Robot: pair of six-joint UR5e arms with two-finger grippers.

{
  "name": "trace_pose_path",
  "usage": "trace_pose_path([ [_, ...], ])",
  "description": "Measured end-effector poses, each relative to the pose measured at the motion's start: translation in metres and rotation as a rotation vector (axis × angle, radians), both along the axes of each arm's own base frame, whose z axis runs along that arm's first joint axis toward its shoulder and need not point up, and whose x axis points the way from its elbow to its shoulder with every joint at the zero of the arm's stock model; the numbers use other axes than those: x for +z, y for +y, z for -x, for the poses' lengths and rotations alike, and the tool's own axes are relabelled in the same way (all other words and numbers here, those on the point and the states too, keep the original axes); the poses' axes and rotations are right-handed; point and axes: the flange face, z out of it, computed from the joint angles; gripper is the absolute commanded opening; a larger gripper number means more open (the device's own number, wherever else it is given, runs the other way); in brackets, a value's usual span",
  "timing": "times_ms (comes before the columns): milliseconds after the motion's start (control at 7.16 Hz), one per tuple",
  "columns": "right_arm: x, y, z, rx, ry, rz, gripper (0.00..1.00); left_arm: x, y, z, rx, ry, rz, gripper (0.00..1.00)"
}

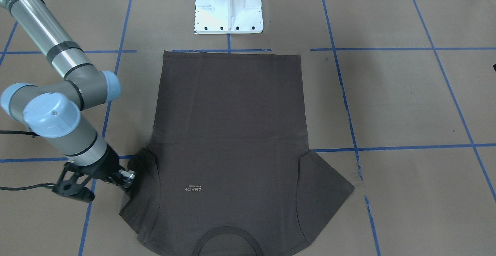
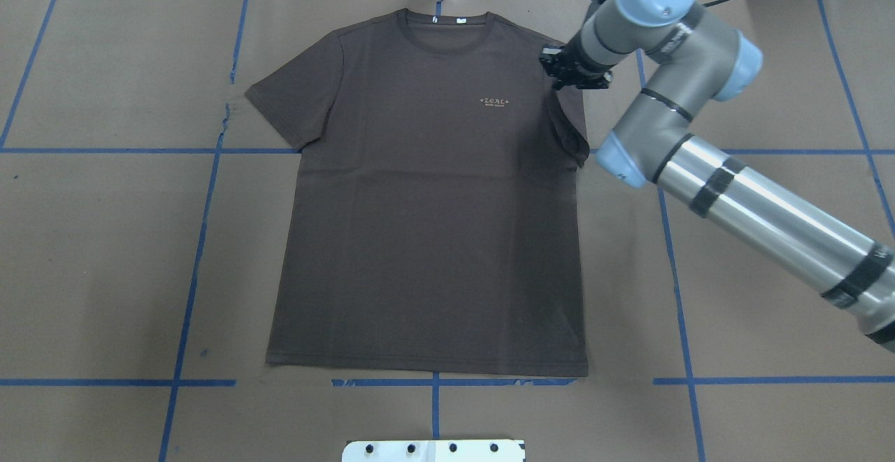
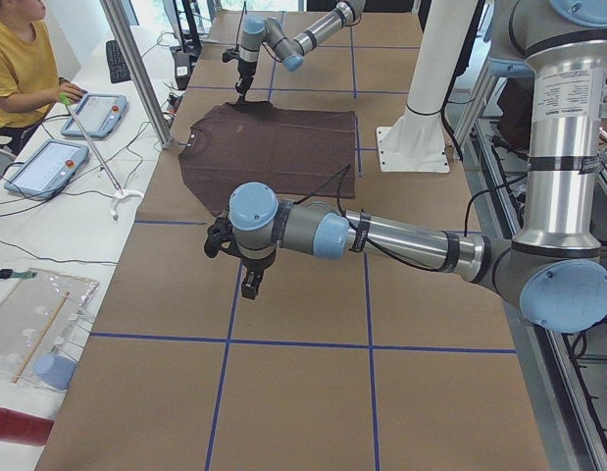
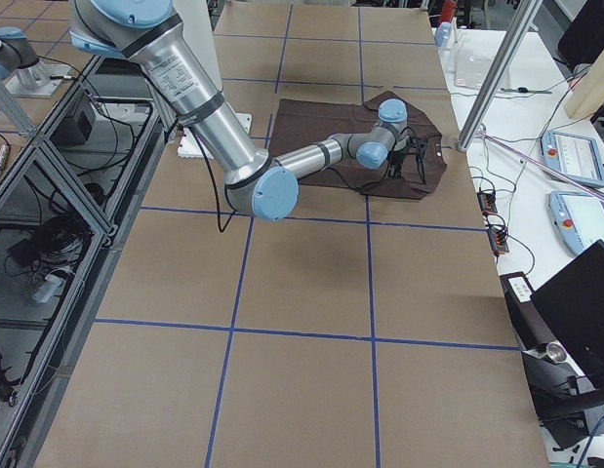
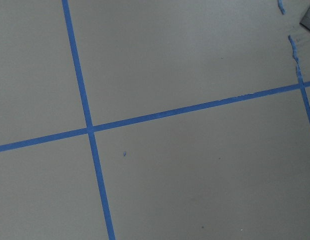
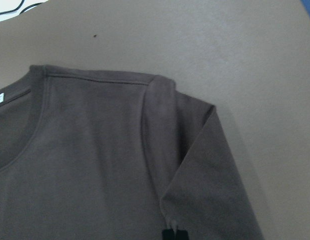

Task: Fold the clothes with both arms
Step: 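Fold the sleeve inward toward the shirt center with the right gripper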

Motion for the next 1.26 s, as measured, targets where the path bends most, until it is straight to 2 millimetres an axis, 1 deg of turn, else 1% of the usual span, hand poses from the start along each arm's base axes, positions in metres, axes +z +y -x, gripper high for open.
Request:
trace_pose_path([
  [140, -0.01, -0.008, 0.024, 0.029, 0.018, 0.013, 0.0, 0.0, 0.0, 0.0, 0.0, 0.0, 0.0, 1.0],
  [279, -0.017, -0.02, 0.041, 0.055, 0.045, 0.02, 0.22, -0.001, 0.0, 0.0, 0.001, 0.007, 0.0, 1.0],
  [419, -0.025, -0.03, 0.054, 0.069, 0.065, 0.021, 0.99, -0.003, 0.001, -0.001, 0.004, 0.02, -0.002, 1.0],
  [558, -0.031, -0.032, 0.064, 0.072, 0.075, 0.017, 1.0, -0.01, 0.001, -0.002, 0.007, 0.034, -0.014, 1.0],
  [698, -0.034, -0.029, 0.07, 0.074, 0.078, 0.008, 1.0, -0.023, 0.002, -0.005, 0.019, 0.067, -0.04, 1.0],
  [838, -0.041, -0.026, 0.068, 0.077, 0.066, -0.006, 1.0, -0.038, 0.001, -0.016, 0.036, 0.114, -0.06, 1.0],
  [977, -0.045, -0.019, 0.054, 0.076, 0.038, -0.02, 1.0, -0.056, -0.005, -0.032, 0.038, 0.157, -0.072, 1.0],
  [1117, -0.04, -0.008, 0.027, 0.065, -0.002, -0.024, 1.0, -0.08, -0.016, -0.058, 0.031, 0.193, -0.095, 1.0],
  [1256, -0.033, 0.003, -0.008, 0.051, -0.047, -0.021, 1.0, -0.101, -0.038, -0.095, 0.017, 0.201, -0.104, 1.0],
])
